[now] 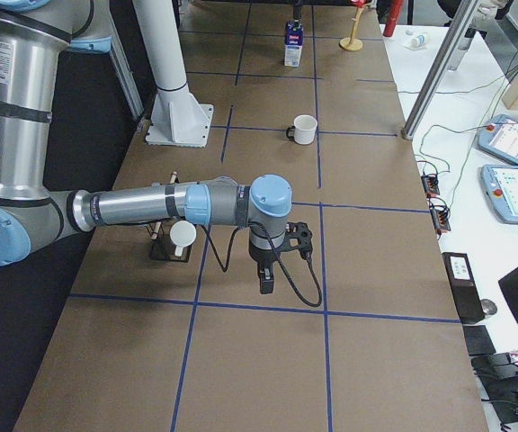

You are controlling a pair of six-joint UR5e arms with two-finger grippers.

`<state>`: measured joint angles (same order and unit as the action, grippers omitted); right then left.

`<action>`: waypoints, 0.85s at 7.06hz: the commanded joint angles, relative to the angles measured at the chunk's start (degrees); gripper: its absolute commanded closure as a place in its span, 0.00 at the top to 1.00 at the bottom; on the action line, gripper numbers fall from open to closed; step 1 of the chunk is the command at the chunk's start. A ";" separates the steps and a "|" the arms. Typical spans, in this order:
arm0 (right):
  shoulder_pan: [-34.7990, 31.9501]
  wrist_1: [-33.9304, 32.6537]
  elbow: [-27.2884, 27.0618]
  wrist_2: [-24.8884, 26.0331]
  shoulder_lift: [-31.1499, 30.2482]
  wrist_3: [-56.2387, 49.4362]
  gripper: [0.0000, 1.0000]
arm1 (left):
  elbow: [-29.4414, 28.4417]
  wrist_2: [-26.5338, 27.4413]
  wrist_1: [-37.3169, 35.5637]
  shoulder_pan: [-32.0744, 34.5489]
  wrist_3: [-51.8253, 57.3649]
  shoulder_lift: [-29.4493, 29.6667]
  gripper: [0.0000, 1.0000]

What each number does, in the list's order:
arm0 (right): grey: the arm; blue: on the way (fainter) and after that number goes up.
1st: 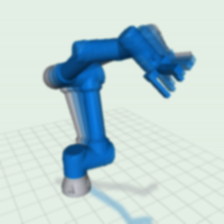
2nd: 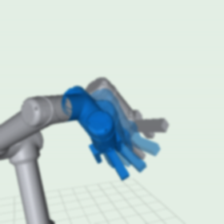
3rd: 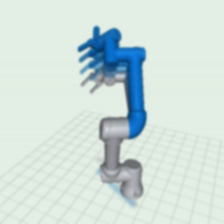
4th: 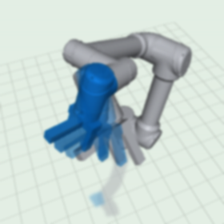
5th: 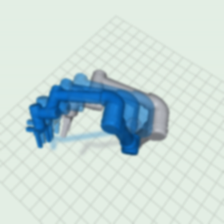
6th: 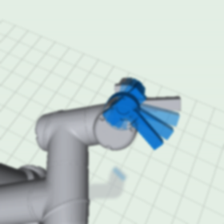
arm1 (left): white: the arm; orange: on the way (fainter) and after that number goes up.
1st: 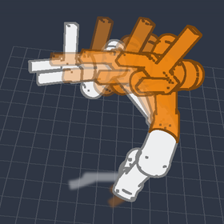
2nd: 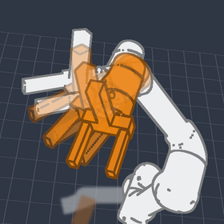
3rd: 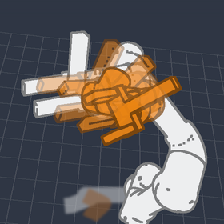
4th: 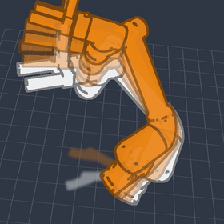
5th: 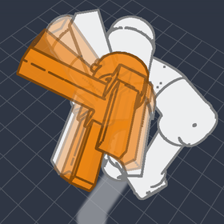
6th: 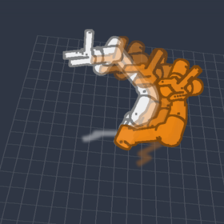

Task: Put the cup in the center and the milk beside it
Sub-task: 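Reach the left gripper to the milk carton and grasp its top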

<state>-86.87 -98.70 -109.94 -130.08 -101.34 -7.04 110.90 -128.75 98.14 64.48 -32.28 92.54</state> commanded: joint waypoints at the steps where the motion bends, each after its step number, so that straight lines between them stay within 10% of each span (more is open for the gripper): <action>1: -0.06 0.00 0.16 0.00 0.00 -0.08 0.99 | -2.34 1.83 0.38 -2.07 0.28 0.18 1.00; 2: -0.06 0.00 0.16 0.00 0.00 -0.08 0.99 | -3.31 1.84 1.69 -2.77 0.11 0.36 0.91; 3: 0.03 0.00 0.25 0.00 0.00 -0.08 0.99 | -4.28 1.84 1.44 -2.95 -0.24 2.01 0.49; 6: 0.03 0.00 0.16 0.00 0.00 -0.08 0.99 | -3.33 1.40 0.74 -2.95 -0.42 3.07 0.40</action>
<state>-86.84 -98.70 -109.76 -130.08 -101.31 -7.12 106.95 -127.05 99.40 61.55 -32.59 94.91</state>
